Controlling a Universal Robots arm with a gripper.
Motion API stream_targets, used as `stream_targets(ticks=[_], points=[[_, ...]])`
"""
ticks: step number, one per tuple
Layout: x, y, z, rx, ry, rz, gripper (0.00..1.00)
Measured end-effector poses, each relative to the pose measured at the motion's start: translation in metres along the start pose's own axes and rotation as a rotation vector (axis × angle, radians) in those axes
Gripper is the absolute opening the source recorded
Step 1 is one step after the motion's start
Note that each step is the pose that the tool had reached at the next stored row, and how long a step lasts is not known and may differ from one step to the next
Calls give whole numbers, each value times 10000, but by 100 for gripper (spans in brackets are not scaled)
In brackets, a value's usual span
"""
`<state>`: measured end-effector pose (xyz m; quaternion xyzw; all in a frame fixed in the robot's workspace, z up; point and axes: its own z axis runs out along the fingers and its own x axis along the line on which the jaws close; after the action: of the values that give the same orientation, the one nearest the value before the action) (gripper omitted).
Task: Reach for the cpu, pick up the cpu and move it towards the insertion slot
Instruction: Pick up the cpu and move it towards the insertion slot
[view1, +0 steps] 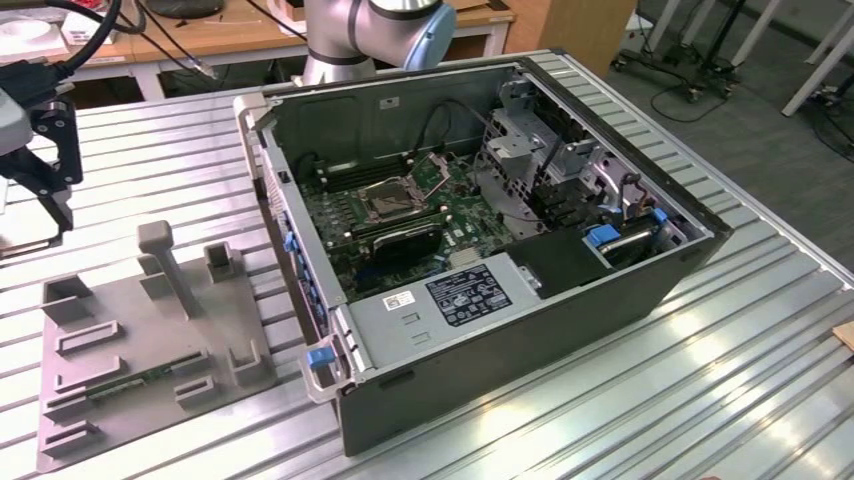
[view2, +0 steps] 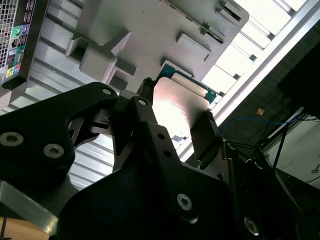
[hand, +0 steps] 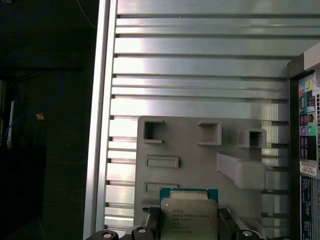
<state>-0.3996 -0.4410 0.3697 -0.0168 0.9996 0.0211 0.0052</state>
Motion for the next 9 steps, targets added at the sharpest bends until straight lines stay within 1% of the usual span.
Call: stream_targets(ticks=[9], points=[[-17, -1, 0, 0, -1, 0, 54]])
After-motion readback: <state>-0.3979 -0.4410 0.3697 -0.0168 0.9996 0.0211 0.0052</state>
